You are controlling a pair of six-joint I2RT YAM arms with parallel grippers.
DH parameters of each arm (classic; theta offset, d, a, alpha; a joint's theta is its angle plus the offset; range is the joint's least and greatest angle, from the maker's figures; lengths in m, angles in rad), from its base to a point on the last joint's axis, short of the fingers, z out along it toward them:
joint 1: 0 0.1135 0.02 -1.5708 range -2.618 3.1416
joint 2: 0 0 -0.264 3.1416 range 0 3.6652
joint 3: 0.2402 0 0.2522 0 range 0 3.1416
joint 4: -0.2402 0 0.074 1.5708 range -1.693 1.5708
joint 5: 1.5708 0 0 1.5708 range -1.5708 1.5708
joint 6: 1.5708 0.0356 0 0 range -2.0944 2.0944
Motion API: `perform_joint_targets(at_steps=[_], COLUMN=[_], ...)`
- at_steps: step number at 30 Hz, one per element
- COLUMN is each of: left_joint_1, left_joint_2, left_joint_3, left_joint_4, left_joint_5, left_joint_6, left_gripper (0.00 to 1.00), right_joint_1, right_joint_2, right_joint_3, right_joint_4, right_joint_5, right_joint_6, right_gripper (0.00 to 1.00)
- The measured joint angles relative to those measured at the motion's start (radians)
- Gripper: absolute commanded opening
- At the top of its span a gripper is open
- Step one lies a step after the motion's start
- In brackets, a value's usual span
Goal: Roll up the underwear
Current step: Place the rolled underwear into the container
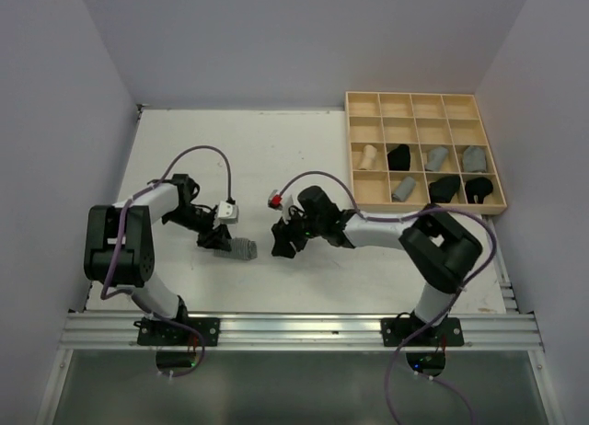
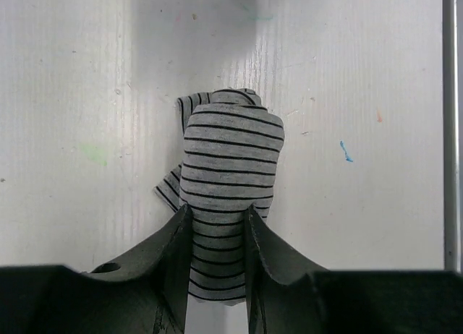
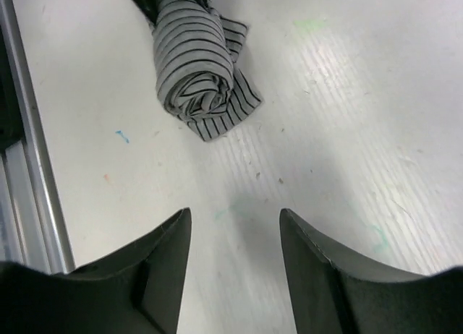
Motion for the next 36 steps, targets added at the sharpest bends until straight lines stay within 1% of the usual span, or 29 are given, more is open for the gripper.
perform_joint_targets(at_steps=[3, 5, 7, 8, 10, 11, 12, 13, 15, 16, 17, 21, 26, 36], left_joint_1=[0.0, 0.0, -0.001, -0.002, -0.003, -0.003, -0.005, -0.007, -0.013, -0.015, -0.018, -0.023, -0.023, -0.04], left_joint_2=[0.082, 0.151, 0.21, 0.235, 0.276, 0.293, 0.308, 0.322, 0.345, 0.354, 0.365, 0.401, 0.438, 0.492], left_joint_3=[0.079, 0.141, 0.198, 0.221, 0.256, 0.271, 0.282, 0.291, 0.304, 0.31, 0.315, 0.338, 0.37, 0.399], left_joint_4=[-0.072, -0.131, -0.185, -0.208, -0.244, -0.26, -0.272, -0.284, -0.302, -0.309, -0.317, -0.346, -0.38, -0.435], left_joint_5=[0.001, 0.008, 0.011, 0.013, 0.016, 0.019, 0.022, 0.026, 0.032, 0.035, 0.038, 0.048, 0.052, 0.06], left_joint_6=[-0.023, -0.039, -0.056, -0.066, -0.08, -0.089, -0.099, -0.106, -0.13, -0.137, -0.149, -0.18, -0.189, -0.2], left_gripper=[0.19, 0.19, 0.19, 0.19, 0.19, 0.19, 0.19, 0.18, 0.18, 0.18, 0.18, 0.18, 0.19, 0.2], right_joint_1=[0.018, 0.09, 0.173, 0.212, 0.271, 0.288, 0.298, 0.302, 0.307, 0.309, 0.311, 0.316, 0.32, 0.321], right_joint_2=[-0.155, -0.219, -0.226, -0.217, -0.184, -0.161, -0.132, -0.107, -0.043, -0.017, 0.007, 0.076, 0.105, 0.168], right_joint_3=[-0.048, -0.026, 0.027, 0.054, 0.101, 0.128, 0.154, 0.175, 0.223, 0.24, 0.253, 0.278, 0.28, 0.333], right_joint_4=[-0.043, -0.072, -0.109, -0.123, -0.151, -0.169, -0.182, -0.192, -0.203, -0.206, -0.21, -0.219, -0.22, -0.223], right_joint_5=[0.094, 0.16, 0.225, 0.248, 0.289, 0.311, 0.33, 0.341, 0.37, 0.383, 0.39, 0.425, 0.441, 0.439], right_joint_6=[-0.04, -0.099, -0.16, -0.19, -0.247, -0.275, -0.298, -0.318, -0.357, -0.374, -0.39, -0.448, -0.494, -0.527], right_gripper=[0.55, 0.56, 0.58, 0.61, 0.63, 0.67, 0.69, 0.74, 0.75, 0.78, 0.79, 0.8, 0.8, 0.79])
